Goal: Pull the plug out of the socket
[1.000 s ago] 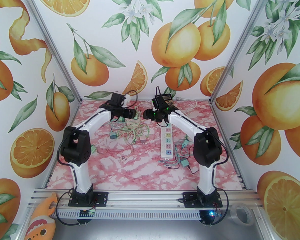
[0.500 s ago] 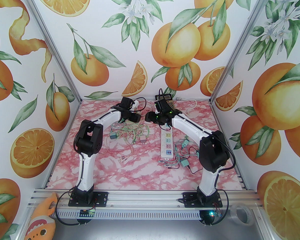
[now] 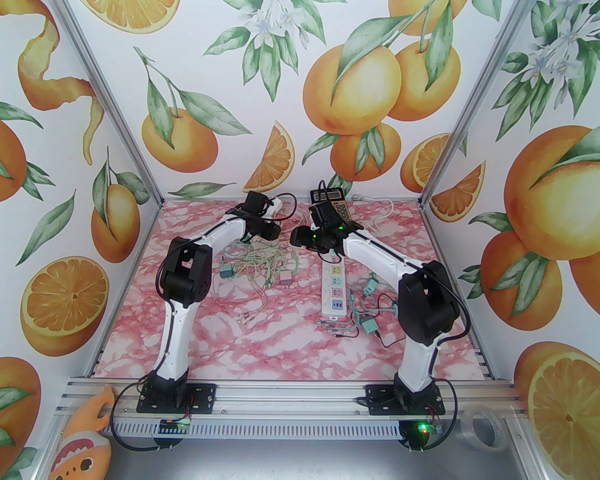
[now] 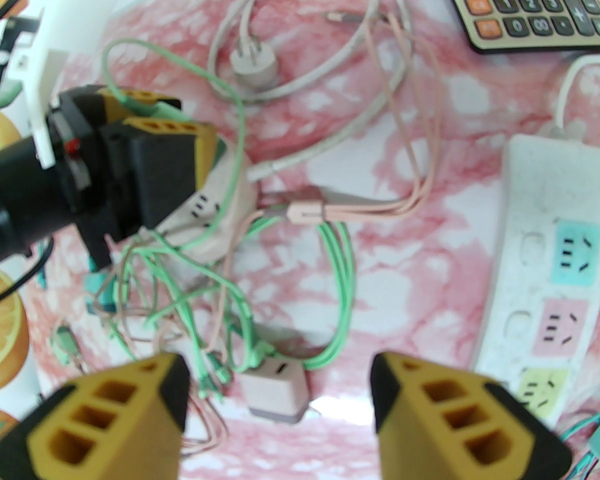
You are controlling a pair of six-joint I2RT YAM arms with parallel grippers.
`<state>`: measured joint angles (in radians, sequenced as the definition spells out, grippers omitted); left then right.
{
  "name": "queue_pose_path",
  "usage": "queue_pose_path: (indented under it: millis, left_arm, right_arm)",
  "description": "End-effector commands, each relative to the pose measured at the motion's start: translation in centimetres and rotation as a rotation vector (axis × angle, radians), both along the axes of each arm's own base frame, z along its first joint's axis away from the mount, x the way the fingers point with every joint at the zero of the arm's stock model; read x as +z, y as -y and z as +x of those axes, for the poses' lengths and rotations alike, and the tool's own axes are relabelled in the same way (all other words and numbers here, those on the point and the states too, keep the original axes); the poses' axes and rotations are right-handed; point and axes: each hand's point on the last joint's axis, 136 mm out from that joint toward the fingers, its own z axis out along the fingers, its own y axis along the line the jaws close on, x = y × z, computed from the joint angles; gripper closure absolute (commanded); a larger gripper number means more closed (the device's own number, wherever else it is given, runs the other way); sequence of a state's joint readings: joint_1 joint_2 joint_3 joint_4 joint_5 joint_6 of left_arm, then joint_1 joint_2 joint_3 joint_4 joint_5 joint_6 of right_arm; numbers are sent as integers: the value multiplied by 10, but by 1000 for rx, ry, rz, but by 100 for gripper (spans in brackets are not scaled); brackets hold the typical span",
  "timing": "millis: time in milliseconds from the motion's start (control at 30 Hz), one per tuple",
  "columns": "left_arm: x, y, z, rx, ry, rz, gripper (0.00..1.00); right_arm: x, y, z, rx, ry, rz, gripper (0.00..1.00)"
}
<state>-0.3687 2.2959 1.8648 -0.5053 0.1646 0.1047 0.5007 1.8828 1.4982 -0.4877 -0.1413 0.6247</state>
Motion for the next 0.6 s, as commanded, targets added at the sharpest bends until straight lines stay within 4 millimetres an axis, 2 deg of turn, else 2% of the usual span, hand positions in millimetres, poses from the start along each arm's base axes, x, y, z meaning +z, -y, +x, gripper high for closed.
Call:
queue_pose_path:
  millis: [0,133,267,567]
  left_arm:
    - [9,10,-2,32,-24,-52,63]
    - [13,16,-7,161,-58,-98,63]
    - [12,27,-22,270,-102,-149,64]
    - [22,55,-58,357,-89,-183,63]
  right_arm:
    - [7,-4,4,2,25,36,35]
    - [2,-3,2,-2,14,36,36]
    - [-5,2,-6,-14,-2,58,37]
    - [-26,20,-35,-54,-50,103,38]
